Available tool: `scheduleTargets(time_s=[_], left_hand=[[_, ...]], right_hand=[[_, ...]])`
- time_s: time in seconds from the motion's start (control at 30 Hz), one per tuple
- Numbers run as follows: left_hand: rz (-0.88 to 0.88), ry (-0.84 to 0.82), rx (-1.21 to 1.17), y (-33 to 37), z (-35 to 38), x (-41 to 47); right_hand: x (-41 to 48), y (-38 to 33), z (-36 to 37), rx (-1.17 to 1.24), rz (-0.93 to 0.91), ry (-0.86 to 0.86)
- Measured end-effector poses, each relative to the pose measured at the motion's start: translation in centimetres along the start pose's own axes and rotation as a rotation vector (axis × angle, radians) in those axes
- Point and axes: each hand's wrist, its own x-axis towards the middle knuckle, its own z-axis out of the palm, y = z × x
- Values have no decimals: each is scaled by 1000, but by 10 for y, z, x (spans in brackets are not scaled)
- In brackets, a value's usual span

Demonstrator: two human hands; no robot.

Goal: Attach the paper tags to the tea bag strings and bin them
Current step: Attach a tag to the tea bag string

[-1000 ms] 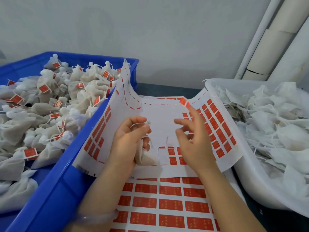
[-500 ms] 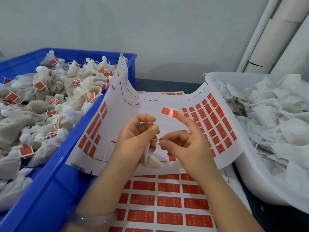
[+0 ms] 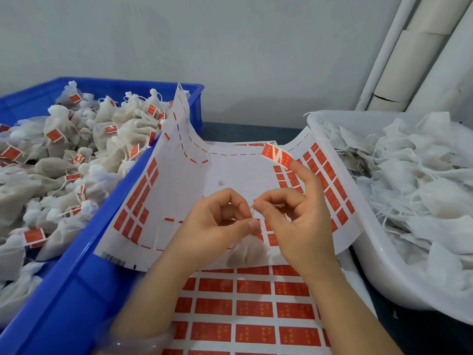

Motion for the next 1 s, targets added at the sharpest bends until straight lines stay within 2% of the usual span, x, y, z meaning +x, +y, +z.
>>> scheduleTargets(time_s=[0.07,0.17,0.33,0.43,0.57,0.83,1.0], left_hand=[[52,-20,65,1,0,-1],[74,-54,37,5,1,-3],[-26,48,-92,7,0,-2],[-7,141,-186,7,1,-1],[30,227,-303,7,-3,-1],[38,397,-312,4,-4,2],[61,385,-287,3,-5,2]], right_hand=[[0,-1,-1,5,-12,2],[-1,-4,0,6,-4,6],[3,-2,-4,200,165,118],[2,-1,-2,191,252,-52],[-6,-3,8,158,268,-289],[-6,4,6,94,214,-293],[-6,2,6,153,222,-256]])
